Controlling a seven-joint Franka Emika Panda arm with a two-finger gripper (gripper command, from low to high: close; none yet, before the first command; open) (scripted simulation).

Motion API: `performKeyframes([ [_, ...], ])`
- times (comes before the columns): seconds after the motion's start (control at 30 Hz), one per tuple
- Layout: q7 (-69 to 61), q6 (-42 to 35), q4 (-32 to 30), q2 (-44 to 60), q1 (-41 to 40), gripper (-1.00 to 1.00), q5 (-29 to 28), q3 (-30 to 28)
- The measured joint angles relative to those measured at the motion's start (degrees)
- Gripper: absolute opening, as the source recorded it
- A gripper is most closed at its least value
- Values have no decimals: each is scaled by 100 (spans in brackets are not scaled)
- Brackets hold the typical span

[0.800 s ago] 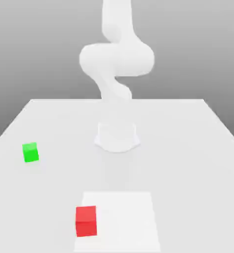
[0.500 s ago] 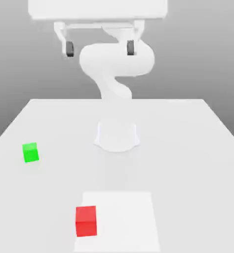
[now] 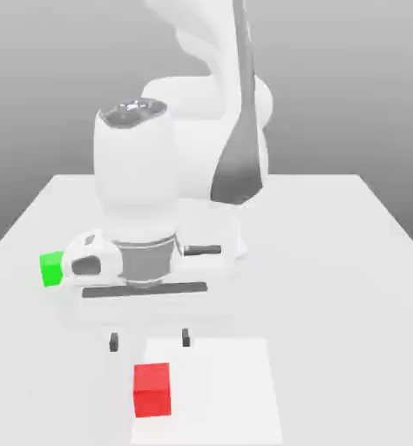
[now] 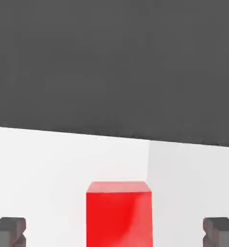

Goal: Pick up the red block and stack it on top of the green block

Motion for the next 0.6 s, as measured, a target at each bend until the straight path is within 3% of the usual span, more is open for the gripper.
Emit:
performKeyframes([
  [0.13,-224,671,106,828,-206,0,284,263],
  [0.17,-256,765,122,938,-242,-100,324,308],
  [0.4,-239,743,117,916,-245,-100,301,307],
  [0.6,163,-132,-75,-166,-176,-100,-168,32],
])
